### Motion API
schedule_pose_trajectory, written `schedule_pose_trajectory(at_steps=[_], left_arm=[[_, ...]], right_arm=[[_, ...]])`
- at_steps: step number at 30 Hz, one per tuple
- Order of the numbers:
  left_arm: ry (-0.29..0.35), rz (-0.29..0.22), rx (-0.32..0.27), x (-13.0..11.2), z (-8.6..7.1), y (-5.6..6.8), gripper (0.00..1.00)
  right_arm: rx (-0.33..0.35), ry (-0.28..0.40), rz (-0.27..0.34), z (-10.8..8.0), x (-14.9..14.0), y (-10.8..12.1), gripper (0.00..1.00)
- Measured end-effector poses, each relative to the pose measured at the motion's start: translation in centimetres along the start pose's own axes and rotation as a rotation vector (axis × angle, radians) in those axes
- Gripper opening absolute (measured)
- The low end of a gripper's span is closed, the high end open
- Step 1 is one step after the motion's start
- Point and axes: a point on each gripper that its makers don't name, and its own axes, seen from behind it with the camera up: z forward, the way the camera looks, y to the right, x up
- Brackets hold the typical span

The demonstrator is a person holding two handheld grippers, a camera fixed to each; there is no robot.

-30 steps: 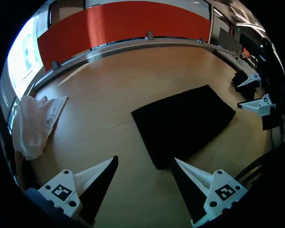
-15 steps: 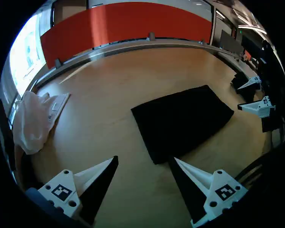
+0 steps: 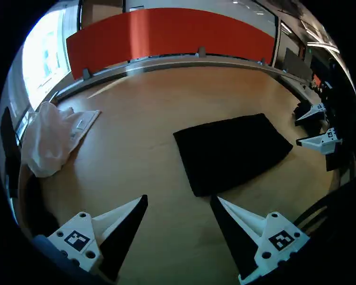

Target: Fold towel

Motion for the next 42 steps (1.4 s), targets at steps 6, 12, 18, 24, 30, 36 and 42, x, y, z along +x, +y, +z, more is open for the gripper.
schedule_pose_trajectory(at_steps=[6, 12, 18, 24, 30, 36, 42], left_arm=[[0.020, -0.042, 0.039, -0.7, -1.1, -0.9, 0.98], [0.024, -0.077, 0.062, -1.8, -2.0, -1.6, 0.98], [0.029, -0.100, 0.082, -2.7, -2.8, -2.3, 0.98], [0.045, -0.119, 0.094, -3.2, -3.4, -2.5, 0.98], [0.043, -0.128, 0.106, -4.1, -3.9, -2.6, 0.98], [0.052, -0.146, 0.118, -4.8, -4.5, -2.8, 0.98], [0.068, -0.146, 0.131, -5.3, -5.1, -3.2, 0.98]], right_arm=[[0.027, -0.008, -0.022, 0.2, -0.1, -0.2, 0.98], [0.045, -0.018, -0.050, 0.3, -0.2, -0.2, 0.98], [0.059, -0.026, -0.072, 0.4, -0.3, -0.3, 0.98], [0.069, -0.038, -0.087, 0.6, -0.8, -0.4, 0.98], [0.085, -0.055, -0.098, 1.0, -1.6, -0.6, 0.97], [0.102, -0.081, -0.117, 1.3, -2.6, -0.7, 0.89], [0.126, -0.115, -0.129, 1.6, -3.4, -0.7, 0.75]])
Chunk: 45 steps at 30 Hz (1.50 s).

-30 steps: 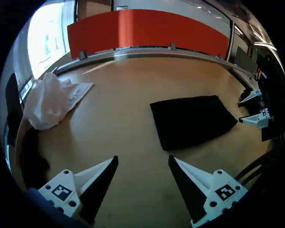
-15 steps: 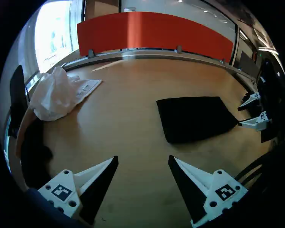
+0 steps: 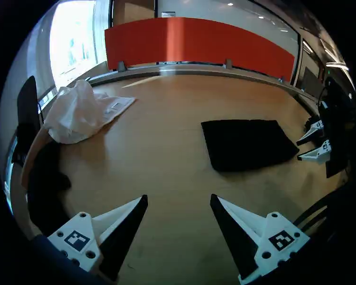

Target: Fold towel

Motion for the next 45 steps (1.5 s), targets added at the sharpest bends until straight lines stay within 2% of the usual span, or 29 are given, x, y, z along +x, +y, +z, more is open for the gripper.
schedule_pose_trajectory(at_steps=[7, 15, 19, 25, 33, 45], left_arm=[[0.004, -0.011, 0.006, -0.4, -0.6, -0.3, 0.98], [0.012, -0.018, 0.007, -0.2, -0.9, -0.3, 0.98], [0.020, -0.019, 0.009, 0.1, -1.0, -0.4, 0.98], [0.025, -0.022, 0.011, 0.2, -1.2, -0.6, 0.98], [0.033, -0.019, 0.010, 0.4, -1.5, -0.7, 0.98], [0.044, -0.010, 0.009, 1.0, -1.6, -0.7, 0.98]], right_arm=[[0.009, -0.018, -0.013, 0.1, -0.2, 0.2, 0.51], [0.022, -0.027, -0.028, 0.3, -0.1, 0.2, 0.45], [0.030, -0.030, -0.036, 0.4, 0.0, 0.1, 0.27], [0.024, -0.029, -0.039, 0.5, 0.0, 0.4, 0.08], [0.023, -0.008, -0.022, 0.1, 0.7, 0.5, 0.05], [-0.012, 0.032, -0.014, -1.8, 2.2, 1.5, 0.05]])
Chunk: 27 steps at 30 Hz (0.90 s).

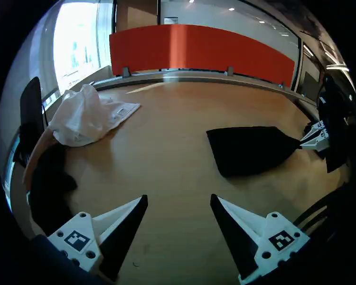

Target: Fold towel

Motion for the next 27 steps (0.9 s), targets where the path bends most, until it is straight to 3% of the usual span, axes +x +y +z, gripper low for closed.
schedule_pose_trajectory(at_steps=[14, 27], left_arm=[[0.005, 0.004, -0.004, 0.3, -0.2, 0.1, 0.98], [0.007, 0.005, -0.002, 0.3, -0.8, 0.3, 0.98]], right_arm=[[-0.045, 0.051, -0.002, -3.0, 1.9, 1.4, 0.05], [-0.037, 0.106, -0.059, -3.3, 5.8, 0.5, 0.05]])
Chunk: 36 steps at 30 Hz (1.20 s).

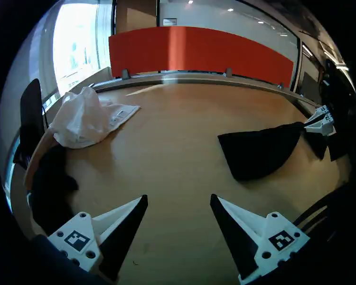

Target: Fold towel

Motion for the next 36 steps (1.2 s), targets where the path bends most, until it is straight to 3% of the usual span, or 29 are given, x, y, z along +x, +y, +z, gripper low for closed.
schedule_pose_trajectory(at_steps=[15, 36], left_arm=[[0.005, -0.013, -0.003, 0.0, -1.2, 0.3, 0.98], [0.009, -0.030, 0.030, -0.9, -2.7, -0.7, 0.98]], right_arm=[[0.064, 0.072, -0.118, 1.6, 6.6, -3.1, 0.05], [0.183, 0.091, -0.215, 5.1, 10.4, -8.4, 0.05]])
